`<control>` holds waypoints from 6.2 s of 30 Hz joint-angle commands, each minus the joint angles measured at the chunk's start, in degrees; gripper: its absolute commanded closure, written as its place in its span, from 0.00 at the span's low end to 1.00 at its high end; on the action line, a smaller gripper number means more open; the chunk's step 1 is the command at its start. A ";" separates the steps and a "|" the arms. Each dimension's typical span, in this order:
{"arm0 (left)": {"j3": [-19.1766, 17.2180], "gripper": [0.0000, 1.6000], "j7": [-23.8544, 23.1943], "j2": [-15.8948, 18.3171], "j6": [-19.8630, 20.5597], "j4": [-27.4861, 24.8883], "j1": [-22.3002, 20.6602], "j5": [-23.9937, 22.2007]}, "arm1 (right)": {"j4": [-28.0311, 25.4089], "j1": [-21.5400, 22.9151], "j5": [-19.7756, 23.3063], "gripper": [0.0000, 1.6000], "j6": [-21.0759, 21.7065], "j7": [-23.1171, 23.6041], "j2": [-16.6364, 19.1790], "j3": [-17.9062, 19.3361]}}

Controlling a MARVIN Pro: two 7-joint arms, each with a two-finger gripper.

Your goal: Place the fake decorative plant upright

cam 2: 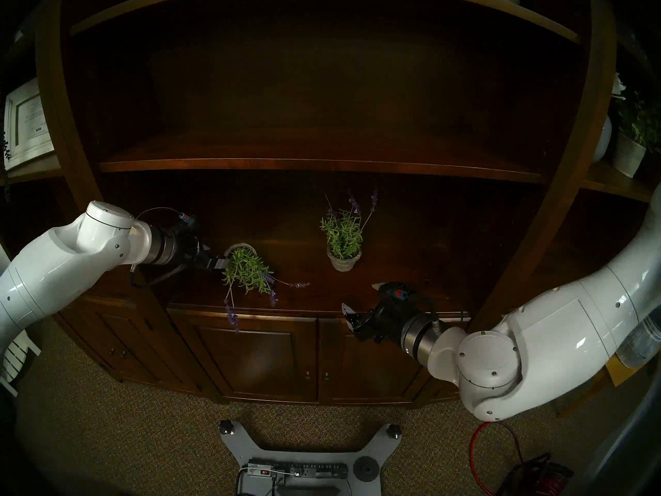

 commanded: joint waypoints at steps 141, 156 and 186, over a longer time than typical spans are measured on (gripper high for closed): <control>-0.16 0.58 -8.41 -12.82 -0.22 14.14 -3.62 10.41 | 0.06 0.79 -0.57 0.00 -0.50 0.09 -0.11 0.88; -1.17 0.55 -6.21 -13.62 -1.48 13.32 -3.47 9.44 | 0.05 0.79 -0.55 0.00 -0.49 0.09 -0.11 0.88; -0.95 0.53 -3.69 -16.21 -2.68 14.89 -4.19 9.34 | 0.05 0.79 -0.54 0.00 -0.48 0.09 -0.11 0.88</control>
